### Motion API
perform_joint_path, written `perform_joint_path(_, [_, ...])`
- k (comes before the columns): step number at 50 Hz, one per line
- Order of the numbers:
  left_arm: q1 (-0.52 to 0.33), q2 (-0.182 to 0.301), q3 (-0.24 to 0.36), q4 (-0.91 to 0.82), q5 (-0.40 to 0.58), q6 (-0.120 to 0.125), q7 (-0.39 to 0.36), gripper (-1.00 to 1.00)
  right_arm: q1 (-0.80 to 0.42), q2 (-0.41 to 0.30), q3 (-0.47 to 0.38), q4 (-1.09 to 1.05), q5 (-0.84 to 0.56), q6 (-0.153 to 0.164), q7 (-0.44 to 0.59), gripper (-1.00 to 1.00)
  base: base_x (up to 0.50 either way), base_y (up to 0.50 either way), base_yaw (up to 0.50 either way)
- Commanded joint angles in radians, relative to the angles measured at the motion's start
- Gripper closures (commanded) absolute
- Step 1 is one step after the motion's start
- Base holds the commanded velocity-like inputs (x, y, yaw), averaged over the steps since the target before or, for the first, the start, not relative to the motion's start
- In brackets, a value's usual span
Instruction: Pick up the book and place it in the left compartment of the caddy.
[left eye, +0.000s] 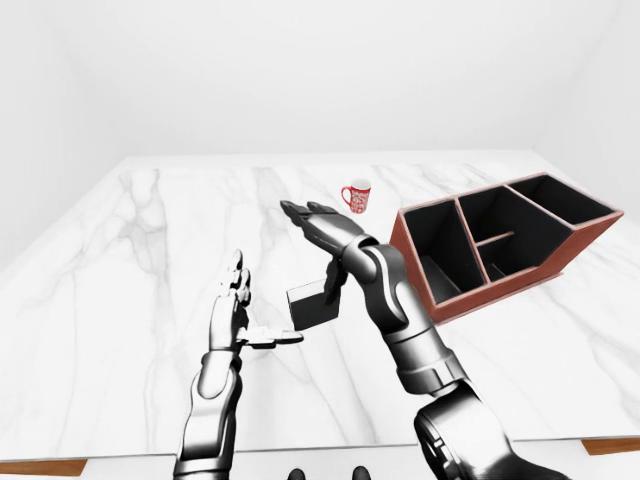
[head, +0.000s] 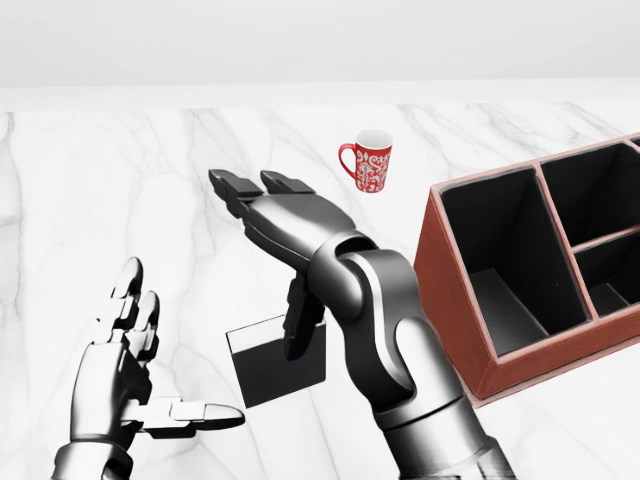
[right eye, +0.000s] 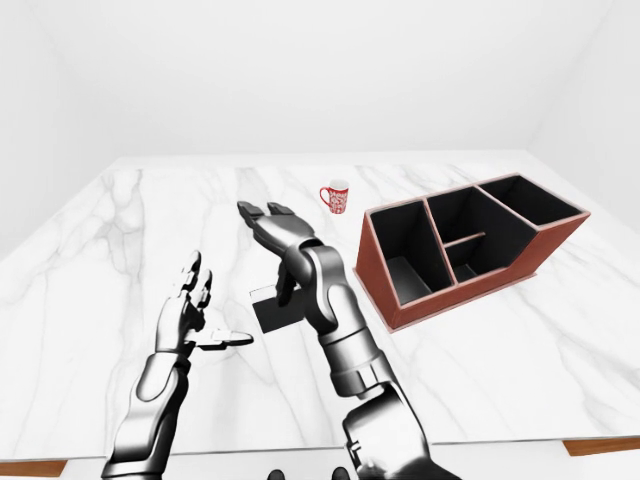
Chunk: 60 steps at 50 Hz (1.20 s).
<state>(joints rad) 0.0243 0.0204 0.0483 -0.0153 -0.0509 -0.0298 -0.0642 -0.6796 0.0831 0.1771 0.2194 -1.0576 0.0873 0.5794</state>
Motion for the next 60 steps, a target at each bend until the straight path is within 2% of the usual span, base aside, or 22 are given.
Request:
perform_joint_path(1, [0.010,-0.001,0.004,-0.035,-0.010,0.007,-0.004,-1.00,-0.127,0.044,-0.002,0.255,-0.212,0.000,0.096,-1.00,0.00,0.00,0.00])
perform_joint_path(2, [0.011,-0.001,0.004,-0.037,-0.010,0.009,-0.005,-1.00,-0.132,0.047,-0.003,0.273,-0.219,0.000,0.094,-1.00,0.00,0.00,0.00])
perform_joint_path(3, [0.015,-0.001,0.004,-0.053,-0.012,0.021,-0.004,-1.00,-0.144,0.053,-0.003,0.315,-0.227,0.000,0.084,-1.00,0.00,0.00,0.00])
perform_joint_path(6, [0.014,0.000,0.007,-0.048,-0.015,0.014,-0.006,-1.00,-0.168,0.064,-0.013,0.384,-0.225,0.000,0.053,-1.00,0.00,0.00,0.00])
perform_joint_path(11, [0.020,0.000,0.016,-0.065,-0.024,0.019,-0.005,-1.00,-0.229,0.082,-0.025,0.544,-0.182,0.000,-0.042,-1.00,0.00,0.00,0.00])
perform_joint_path(23, [0.034,-0.001,0.027,-0.083,-0.052,-0.018,-0.016,-1.00,-0.363,0.095,-0.047,0.899,-0.012,0.000,-0.297,-1.00,0.00,0.00,0.00])
perform_joint_path(25, [0.043,-0.002,0.027,-0.106,-0.057,-0.010,-0.017,-1.00,-0.378,0.093,-0.044,0.937,0.007,0.000,-0.327,-1.00,0.00,0.00,0.00])
perform_joint_path(26, [0.045,-0.003,0.027,-0.105,-0.059,-0.015,-0.018,-1.00,-0.382,0.092,-0.042,0.953,0.013,0.000,-0.336,-1.00,0.00,0.00,0.00])
perform_joint_path(30, [0.052,-0.004,0.030,-0.127,-0.070,-0.011,-0.021,-1.00,-0.391,0.094,-0.038,0.998,0.032,0.000,-0.368,-1.00,0.00,0.00,0.00])
perform_joint_path(39, [0.056,-0.004,0.038,-0.138,-0.091,-0.017,-0.024,-1.00,-0.372,0.101,-0.025,1.044,0.032,0.000,-0.415,-1.00,0.00,0.00,0.00])
perform_joint_path(42, [0.056,-0.005,0.040,-0.135,-0.097,-0.024,-0.025,-1.00,-0.368,0.103,-0.021,1.061,0.023,0.000,-0.430,-1.00,0.00,0.00,0.00])
perform_joint_path(56, [0.058,-0.004,0.042,-0.147,-0.111,-0.016,-0.026,-1.00,-0.345,0.132,-0.001,1.113,-0.070,0.000,-0.465,-1.00,0.00,0.00,0.00])
perform_joint_path(57, [0.057,-0.004,0.042,-0.146,-0.111,-0.017,-0.027,-1.00,-0.345,0.134,-0.004,1.113,-0.072,0.000,-0.466,-0.96,0.00,0.00,0.00])
perform_joint_path(58, [0.056,-0.004,0.042,-0.143,-0.111,-0.019,-0.027,-1.00,-0.344,0.136,-0.004,1.115,-0.078,0.000,-0.461,-0.35,0.00,0.00,0.00])
perform_joint_path(59, [0.056,-0.004,0.041,-0.142,-0.111,-0.019,-0.028,-1.00,-0.340,0.139,0.000,1.115,-0.087,0.000,-0.459,0.66,0.00,0.00,0.00])
perform_joint_path(60, [0.056,-0.004,0.041,-0.140,-0.111,-0.020,-0.029,-1.00,-0.338,0.140,0.001,1.115,-0.093,0.000,-0.461,1.00,0.00,0.00,0.00])
